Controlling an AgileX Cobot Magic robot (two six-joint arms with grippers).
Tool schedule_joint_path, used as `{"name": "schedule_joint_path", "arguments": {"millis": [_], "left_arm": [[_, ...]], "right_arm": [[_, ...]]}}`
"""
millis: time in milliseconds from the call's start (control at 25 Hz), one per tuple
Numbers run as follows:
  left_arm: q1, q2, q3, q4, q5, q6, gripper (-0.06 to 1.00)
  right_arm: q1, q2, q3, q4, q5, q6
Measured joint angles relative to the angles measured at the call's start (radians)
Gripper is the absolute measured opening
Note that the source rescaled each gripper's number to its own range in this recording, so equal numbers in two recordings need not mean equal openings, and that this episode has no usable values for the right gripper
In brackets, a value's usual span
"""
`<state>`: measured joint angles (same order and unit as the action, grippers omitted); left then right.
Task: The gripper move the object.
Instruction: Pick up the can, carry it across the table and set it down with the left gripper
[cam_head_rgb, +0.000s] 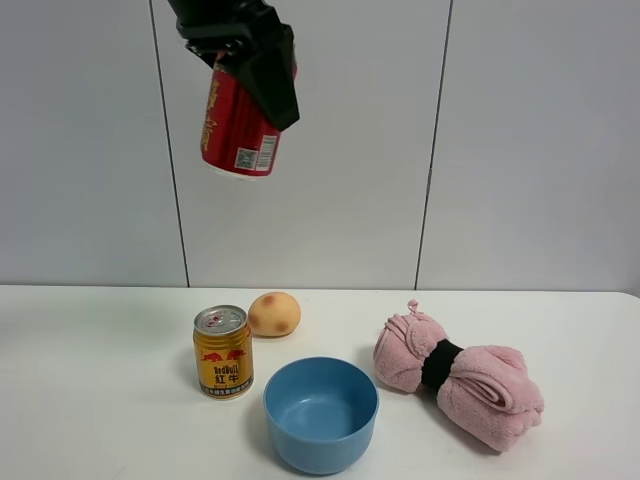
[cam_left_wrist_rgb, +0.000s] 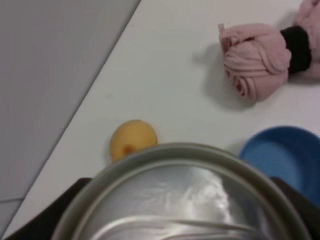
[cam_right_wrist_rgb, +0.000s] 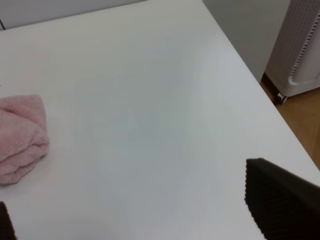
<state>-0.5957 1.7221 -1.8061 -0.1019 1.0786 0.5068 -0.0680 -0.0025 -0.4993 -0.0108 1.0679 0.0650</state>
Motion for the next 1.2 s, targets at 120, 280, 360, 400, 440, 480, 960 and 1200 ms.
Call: {"name": "schedule_joint_path", "arguments": {"millis": [120, 280, 360, 400, 440, 480, 960, 1200], "left_arm": [[0.000, -0.098, 0.140, -0.001, -0.013, -0.012, 0.01], [0.000, -0.215, 0.358, -0.030, -0.117, -0.026, 0.01], [0.000, -0.259, 0.474, -0.053, -0.215, -0.026, 0.01], [0.000, -0.278, 0.539, -0.063, -0.275, -0.026, 0.01], [0.000, -0.291, 0.602, -0.074, -0.325, -0.026, 0.01], [0.000, -0.298, 0.654, -0.087, -0.386, -0.026, 0.01], [0.006, -0.305, 1.153, -0.260, -0.997, 0.044, 0.01], [0.060, -0.266, 1.192, -0.285, -1.061, -0.026, 0.01]], "right_arm": [[0.000, 0.000, 0.000, 0.000, 0.000, 0.000], [0.000, 0.000, 0.000, 0.000, 0.000, 0.000], [0.000, 0.000, 0.000, 0.000, 0.000, 0.000], [0.000, 0.000, 0.000, 0.000, 0.000, 0.000], [0.000, 0.000, 0.000, 0.000, 0.000, 0.000], [0.000, 0.000, 0.000, 0.000, 0.000, 0.000], [0.000, 0.000, 0.000, 0.000, 0.000, 0.000], [0.000, 0.000, 0.000, 0.000, 0.000, 0.000]]}}
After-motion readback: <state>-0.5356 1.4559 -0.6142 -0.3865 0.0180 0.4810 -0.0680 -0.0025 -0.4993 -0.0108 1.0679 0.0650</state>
